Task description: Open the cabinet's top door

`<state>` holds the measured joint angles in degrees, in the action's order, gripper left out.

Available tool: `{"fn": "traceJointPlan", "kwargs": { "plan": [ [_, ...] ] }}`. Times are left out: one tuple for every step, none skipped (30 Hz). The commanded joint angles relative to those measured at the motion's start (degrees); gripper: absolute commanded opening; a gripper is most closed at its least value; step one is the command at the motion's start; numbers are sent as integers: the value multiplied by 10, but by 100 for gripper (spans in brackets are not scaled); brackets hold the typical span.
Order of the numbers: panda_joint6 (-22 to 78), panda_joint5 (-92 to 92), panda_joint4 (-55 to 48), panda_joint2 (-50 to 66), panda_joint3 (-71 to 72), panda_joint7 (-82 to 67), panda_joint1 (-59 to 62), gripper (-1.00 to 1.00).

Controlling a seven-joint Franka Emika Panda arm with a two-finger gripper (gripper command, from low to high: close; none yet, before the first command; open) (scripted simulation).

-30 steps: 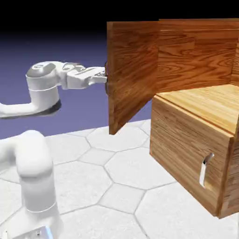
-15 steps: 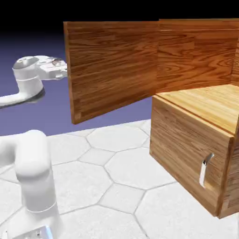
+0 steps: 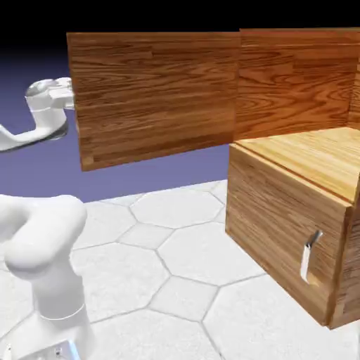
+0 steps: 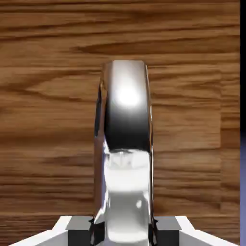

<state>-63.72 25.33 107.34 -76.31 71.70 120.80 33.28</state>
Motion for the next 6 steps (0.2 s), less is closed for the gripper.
{"fn": "traceJointPlan", "kwargs": {
  "plan": [
    [15, -1, -21, -1, 5, -5, 16, -100],
    [29, -3, -41, -2, 10, -9, 31, -100],
    [43, -4, -62, -3, 15, -14, 47, -100],
    [57, -5, -83, -4, 19, -19, 62, -100],
    [70, -6, -104, -5, 23, -24, 78, -100],
    [83, -6, -124, -6, 27, -29, 93, -100]
  ]
}}
